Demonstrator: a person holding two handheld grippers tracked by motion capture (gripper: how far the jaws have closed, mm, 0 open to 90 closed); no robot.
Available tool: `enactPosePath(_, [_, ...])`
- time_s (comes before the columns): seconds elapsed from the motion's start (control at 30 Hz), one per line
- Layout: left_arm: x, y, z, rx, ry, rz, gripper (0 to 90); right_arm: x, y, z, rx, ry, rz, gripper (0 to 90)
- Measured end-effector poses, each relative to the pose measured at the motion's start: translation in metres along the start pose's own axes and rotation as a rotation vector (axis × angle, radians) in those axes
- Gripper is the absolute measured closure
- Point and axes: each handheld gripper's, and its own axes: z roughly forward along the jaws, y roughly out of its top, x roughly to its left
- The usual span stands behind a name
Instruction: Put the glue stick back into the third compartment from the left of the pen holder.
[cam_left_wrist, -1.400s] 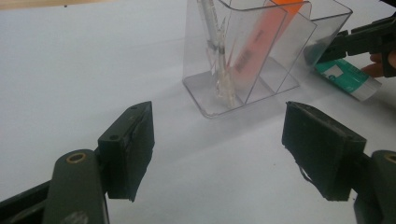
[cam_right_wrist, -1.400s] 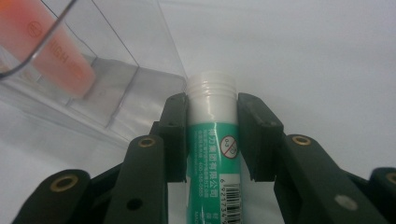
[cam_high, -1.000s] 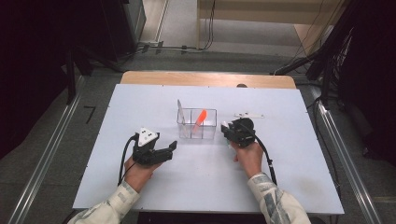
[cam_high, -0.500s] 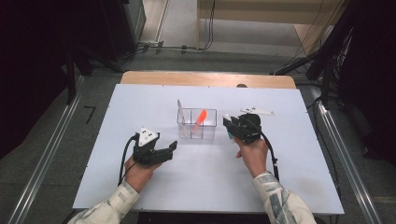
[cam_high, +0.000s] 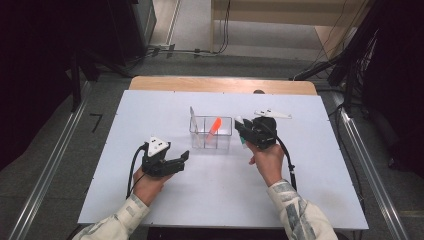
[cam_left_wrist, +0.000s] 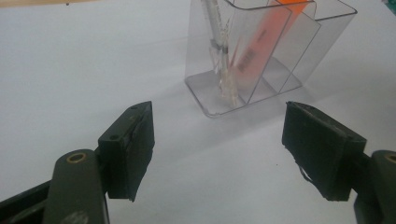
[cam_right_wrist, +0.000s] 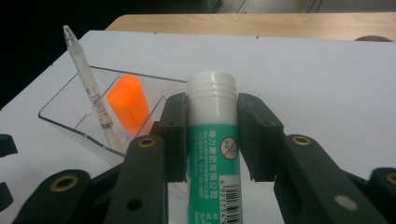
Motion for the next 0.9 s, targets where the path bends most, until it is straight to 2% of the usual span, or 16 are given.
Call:
enactPosePath(0.13, [0.001,0.000,0.000,0.001,-0.002,-0.009,25.6,0.003,0.004,0.000,-0.009,0.006,0.001,63.2])
enactPosePath(0.9, [0.001,0.000,0.000,-0.003,-0.002,-0.007,25.6,0.019,0.027,0.007,-0.053,0.037,0.001,63.1])
